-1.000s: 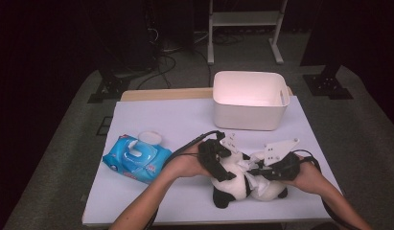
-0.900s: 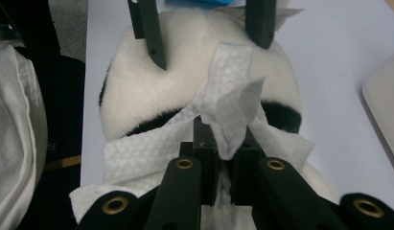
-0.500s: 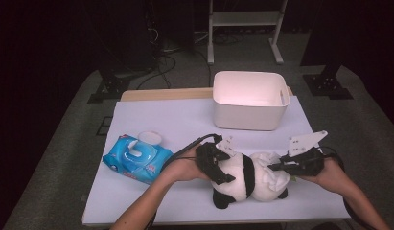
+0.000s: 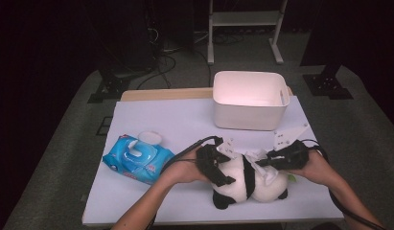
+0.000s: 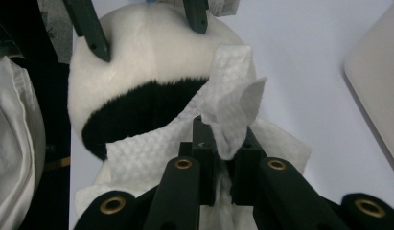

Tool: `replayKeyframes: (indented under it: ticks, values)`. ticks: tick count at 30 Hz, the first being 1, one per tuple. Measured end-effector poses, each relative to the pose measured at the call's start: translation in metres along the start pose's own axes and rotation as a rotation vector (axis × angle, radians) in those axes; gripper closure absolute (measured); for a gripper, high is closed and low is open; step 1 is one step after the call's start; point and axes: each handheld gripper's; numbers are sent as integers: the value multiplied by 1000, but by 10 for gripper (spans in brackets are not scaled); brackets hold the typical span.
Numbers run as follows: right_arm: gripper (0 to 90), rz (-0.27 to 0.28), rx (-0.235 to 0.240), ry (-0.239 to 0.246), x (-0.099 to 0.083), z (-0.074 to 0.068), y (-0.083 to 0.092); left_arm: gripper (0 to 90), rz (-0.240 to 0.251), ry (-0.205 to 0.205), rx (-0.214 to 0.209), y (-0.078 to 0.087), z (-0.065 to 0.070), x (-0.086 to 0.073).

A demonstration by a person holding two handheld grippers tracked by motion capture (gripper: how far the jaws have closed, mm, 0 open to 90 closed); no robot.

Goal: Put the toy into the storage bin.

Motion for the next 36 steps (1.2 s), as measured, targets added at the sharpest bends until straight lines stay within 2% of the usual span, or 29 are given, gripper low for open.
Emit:
replayKeyframes:
  ticks: [4, 8, 13, 16, 21, 24, 28, 31, 36]
  values:
    - [829, -26, 22, 5, 7, 2, -5, 309, 5, -12, 6, 1, 3, -1]
    - [828, -36, 4, -9, -1, 6, 7, 313, 9, -25, 14, 0, 6, 1]
    - [828, -40, -11, -42, -7, 12, 16, 315, -14, -55, 23, -1, 9, 5]
    - [828, -46, -8, -30, 1, 15, 7, 315, -16, -53, 22, -1, 9, 5]
    - [827, -67, 25, -17, 16, 18, -14, 315, -18, -56, 26, 0, 10, 4]
    - [828, -76, 30, -14, 17, 21, -17, 318, -9, -52, 26, 0, 10, 3]
    - [827, -59, 16, -39, 8, 25, -5, 319, -7, -61, 28, 0, 10, 3]
    - [827, -33, -8, -72, -6, 30, 9, 319, 3, -47, 28, 0, 10, 2]
    - [827, 24, -28, -165, -40, 36, 29, 320, 13, -31, 24, 1, 8, -3]
Point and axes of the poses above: each handheld gripper's, and its own axes: y roughly backward along the jaws, x roughly out of its top, z roughly to its right, and after that the axes turned 13 degrees about -y, right-handed
